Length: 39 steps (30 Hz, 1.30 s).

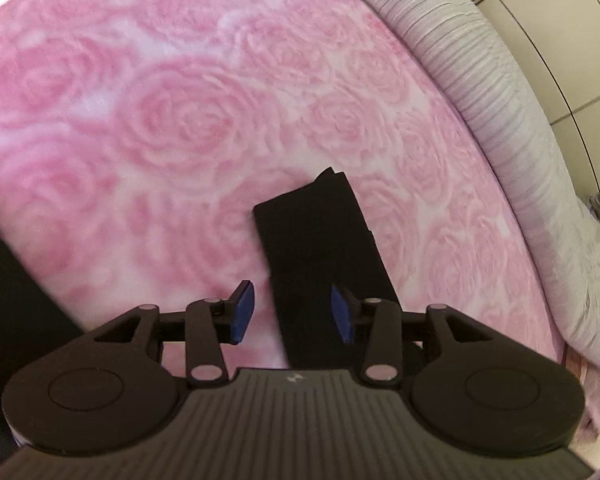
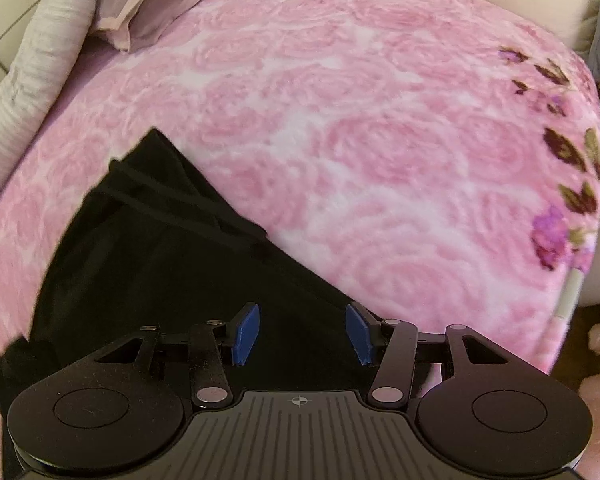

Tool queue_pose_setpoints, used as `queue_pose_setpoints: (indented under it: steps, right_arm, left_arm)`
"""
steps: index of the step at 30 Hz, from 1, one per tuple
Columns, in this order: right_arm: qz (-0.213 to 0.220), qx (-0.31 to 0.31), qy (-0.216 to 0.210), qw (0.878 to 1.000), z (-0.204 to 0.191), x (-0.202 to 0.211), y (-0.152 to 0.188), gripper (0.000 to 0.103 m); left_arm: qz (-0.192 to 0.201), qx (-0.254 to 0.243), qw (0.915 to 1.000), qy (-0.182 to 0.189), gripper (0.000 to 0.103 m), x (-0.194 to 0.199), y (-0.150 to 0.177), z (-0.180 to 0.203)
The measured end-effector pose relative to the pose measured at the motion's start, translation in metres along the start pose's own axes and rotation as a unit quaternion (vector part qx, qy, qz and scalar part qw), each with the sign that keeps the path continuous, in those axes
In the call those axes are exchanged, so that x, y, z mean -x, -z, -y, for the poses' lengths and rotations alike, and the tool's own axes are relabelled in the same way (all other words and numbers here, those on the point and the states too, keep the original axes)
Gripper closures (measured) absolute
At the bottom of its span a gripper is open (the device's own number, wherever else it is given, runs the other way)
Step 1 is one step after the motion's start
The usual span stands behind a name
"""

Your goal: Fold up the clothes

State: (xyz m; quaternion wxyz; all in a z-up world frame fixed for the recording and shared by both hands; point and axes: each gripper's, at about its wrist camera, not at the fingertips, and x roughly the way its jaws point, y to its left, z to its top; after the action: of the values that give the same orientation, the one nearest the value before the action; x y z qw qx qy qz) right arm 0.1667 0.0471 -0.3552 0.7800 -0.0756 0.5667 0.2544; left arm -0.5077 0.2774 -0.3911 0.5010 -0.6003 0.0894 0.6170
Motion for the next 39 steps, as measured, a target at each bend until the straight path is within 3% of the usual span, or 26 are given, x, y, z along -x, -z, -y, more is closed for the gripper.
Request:
queue_pose_setpoints:
  steps: [3,4,5,6,9,13,15,16,19,21,23,24,27,33,35,39]
  right_arm:
    - [0.000,-0.013,-0.003,1.000,-0.009,-0.006,-0.008,0.051]
    - [0.000,-0.018,-0.003,1.000,-0.012,-0.008,-0.010,0.051]
    - [0.000,-0.021,-0.003,1.000,-0.015,-0.010,-0.012,0.051]
    - [-0.001,-0.024,-0.003,1.000,-0.019,-0.011,-0.013,0.051]
    - [0.001,-0.031,-0.007,0.999,-0.029,-0.012,-0.017,0.051]
    - [0.014,-0.037,-0.005,0.999,-0.045,-0.009,-0.025,0.051]
    - [0.020,-0.044,-0.009,0.999,-0.053,-0.007,-0.028,0.051]
    - [0.022,-0.048,-0.013,0.999,-0.057,-0.006,-0.030,0.051]
    - [0.024,-0.046,-0.017,0.998,-0.070,-0.007,-0.028,0.051]
    - [0.019,-0.036,-0.019,0.999,-0.077,-0.012,-0.023,0.051]
    - [0.013,-0.022,-0.017,1.000,-0.083,-0.017,-0.014,0.051]
    - [0.010,-0.015,-0.014,1.000,-0.085,-0.020,-0.008,0.051]
    - [0.006,-0.007,-0.009,1.000,-0.081,-0.018,0.004,0.051]
    - [0.017,-0.010,0.007,1.000,-0.053,0.001,0.017,0.051]
    - [0.018,-0.020,0.013,1.000,-0.038,0.007,0.021,0.051]
    - [0.008,-0.030,0.025,0.999,-0.003,0.016,0.033,0.051]
  left_arm:
    - [-0.020,0.013,0.9997,-0.007,0.069,-0.025,0.004,-0.001]
    - [-0.010,0.005,0.9998,-0.014,0.089,-0.028,0.006,0.001]
    - [-0.002,-0.010,0.9998,-0.016,0.097,-0.030,0.005,0.005]
    - [-0.005,-0.028,0.9996,-0.008,0.100,-0.033,0.000,0.012]
    - [0.047,-0.086,0.9942,0.043,0.102,-0.017,-0.026,0.048]
    - [0.164,-0.159,0.9635,0.139,0.102,0.047,-0.074,0.096]
    - [0.224,-0.190,0.9419,0.164,0.102,0.082,-0.094,0.103]
    - [0.246,-0.209,0.9332,0.157,0.102,0.093,-0.101,0.101]
    - [0.241,-0.233,0.9342,0.123,0.095,0.085,-0.117,0.077]
    - [0.186,-0.235,0.9528,0.051,0.092,0.036,-0.127,0.053]
    - [0.118,-0.235,0.9644,-0.020,0.090,-0.017,-0.129,0.028]
    - [0.087,-0.236,0.9661,-0.057,0.091,-0.044,-0.127,0.017]
    - [0.086,-0.249,0.9588,-0.105,0.081,-0.068,-0.112,0.003]
    - [0.128,-0.253,0.9502,-0.130,0.082,-0.039,-0.119,0.015]
    - [0.127,-0.230,0.9585,-0.111,0.082,-0.013,-0.115,0.006]
    - [0.086,-0.190,0.9731,-0.098,0.082,0.051,-0.070,-0.030]
